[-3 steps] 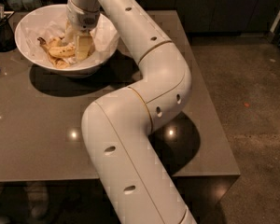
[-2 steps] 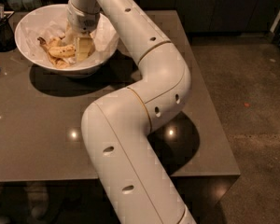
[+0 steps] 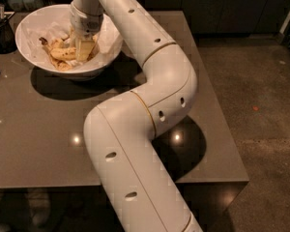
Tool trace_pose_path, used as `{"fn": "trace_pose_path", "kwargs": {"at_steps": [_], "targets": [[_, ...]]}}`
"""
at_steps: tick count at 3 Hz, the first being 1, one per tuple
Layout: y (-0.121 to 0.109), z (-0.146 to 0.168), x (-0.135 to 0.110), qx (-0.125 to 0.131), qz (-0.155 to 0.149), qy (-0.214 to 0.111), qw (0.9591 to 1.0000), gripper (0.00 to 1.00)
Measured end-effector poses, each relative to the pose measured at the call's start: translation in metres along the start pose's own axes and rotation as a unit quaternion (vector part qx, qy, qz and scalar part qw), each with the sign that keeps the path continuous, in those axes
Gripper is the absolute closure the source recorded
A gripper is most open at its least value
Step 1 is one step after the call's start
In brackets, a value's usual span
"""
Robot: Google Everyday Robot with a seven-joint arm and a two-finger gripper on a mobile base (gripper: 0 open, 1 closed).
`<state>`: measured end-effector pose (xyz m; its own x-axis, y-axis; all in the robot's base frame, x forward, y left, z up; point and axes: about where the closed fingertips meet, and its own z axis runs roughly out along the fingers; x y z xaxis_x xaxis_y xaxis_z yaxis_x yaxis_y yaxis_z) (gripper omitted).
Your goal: Pick banana from white bowl
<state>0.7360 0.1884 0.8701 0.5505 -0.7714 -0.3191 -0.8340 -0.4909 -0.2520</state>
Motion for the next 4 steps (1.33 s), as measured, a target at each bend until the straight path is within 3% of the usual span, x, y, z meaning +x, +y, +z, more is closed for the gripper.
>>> {"fn": "trace_pose_path", "kwargs": {"at_steps": [1,2,3,4], "targets": [[0.000,0.000,0.000,0.000,0.000,0.000,1.0000,1.00],[-0.014,-0.007,-0.006,0.026,0.001,0.010,0.9996,1.00],[-0.029,-0.048,-0.027,0.070,-0.001,0.043,0.9967,1.00],[-0.031,-0.077,-0.046,0.091,-0.004,0.049,0.9946,1.00]]}}
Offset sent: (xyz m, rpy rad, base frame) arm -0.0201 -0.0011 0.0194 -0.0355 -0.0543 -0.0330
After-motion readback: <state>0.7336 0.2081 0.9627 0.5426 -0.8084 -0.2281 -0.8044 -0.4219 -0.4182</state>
